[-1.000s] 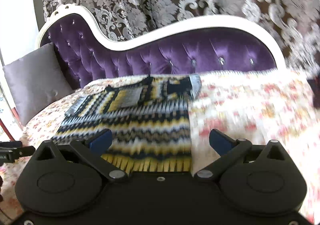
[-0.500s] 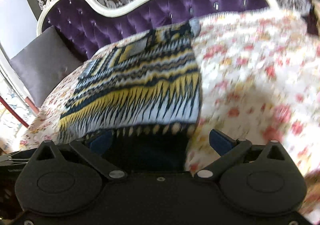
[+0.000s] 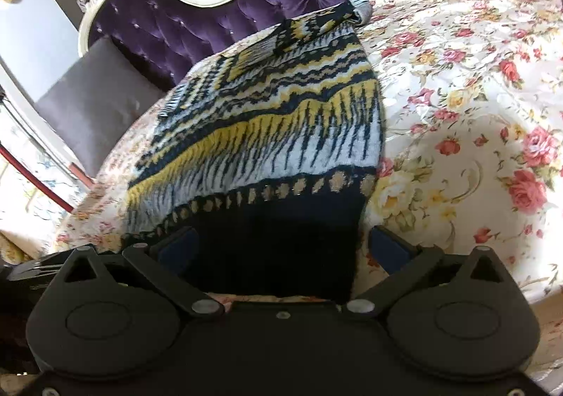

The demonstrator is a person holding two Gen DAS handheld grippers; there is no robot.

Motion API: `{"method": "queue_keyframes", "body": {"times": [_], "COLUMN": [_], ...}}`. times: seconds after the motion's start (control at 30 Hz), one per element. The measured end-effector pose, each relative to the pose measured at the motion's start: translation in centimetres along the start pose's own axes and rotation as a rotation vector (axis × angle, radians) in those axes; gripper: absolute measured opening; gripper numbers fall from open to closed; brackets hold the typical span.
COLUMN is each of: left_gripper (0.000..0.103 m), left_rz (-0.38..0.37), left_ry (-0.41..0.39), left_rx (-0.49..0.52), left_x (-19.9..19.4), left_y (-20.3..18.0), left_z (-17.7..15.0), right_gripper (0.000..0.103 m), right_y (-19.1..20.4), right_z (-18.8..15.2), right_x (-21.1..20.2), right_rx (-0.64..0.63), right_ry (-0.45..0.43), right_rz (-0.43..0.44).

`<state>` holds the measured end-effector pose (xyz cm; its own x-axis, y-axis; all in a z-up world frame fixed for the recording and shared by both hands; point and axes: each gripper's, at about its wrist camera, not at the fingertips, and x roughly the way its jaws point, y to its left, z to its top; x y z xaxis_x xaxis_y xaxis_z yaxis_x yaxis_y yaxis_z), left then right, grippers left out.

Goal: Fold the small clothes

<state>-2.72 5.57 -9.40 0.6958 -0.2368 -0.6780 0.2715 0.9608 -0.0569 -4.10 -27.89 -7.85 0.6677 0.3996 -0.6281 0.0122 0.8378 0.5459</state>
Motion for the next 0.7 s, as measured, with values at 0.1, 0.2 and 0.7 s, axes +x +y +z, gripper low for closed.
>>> {"method": "queue_keyframes", "body": {"times": [0.1, 0.2, 0.7], "left_gripper": [0.100, 0.100, 0.100], "left_rz": [-0.003, -0.002, -0.014], "left_ry": [0.001, 0.001, -0.061], "left_rx": [0.004, 0.001, 0.086], "left_x": [0.1, 0.2, -0.2], "left_y": [-0.1, -0.1, -0.4], "left_z": [0.1, 0.1, 1.2], "right_gripper": [0.103, 0.103, 0.018], "right_y": [-0.1, 0.0, -0.3], "right_z": [0.0, 0.4, 4.5], "right_x": [0.4, 1.2, 1.9], "right_rx": [0.008, 0.005, 0.133], "right_ry": [-0.004, -0.024, -0.047], "right_rz": [0.058, 0.098, 0.255]}}
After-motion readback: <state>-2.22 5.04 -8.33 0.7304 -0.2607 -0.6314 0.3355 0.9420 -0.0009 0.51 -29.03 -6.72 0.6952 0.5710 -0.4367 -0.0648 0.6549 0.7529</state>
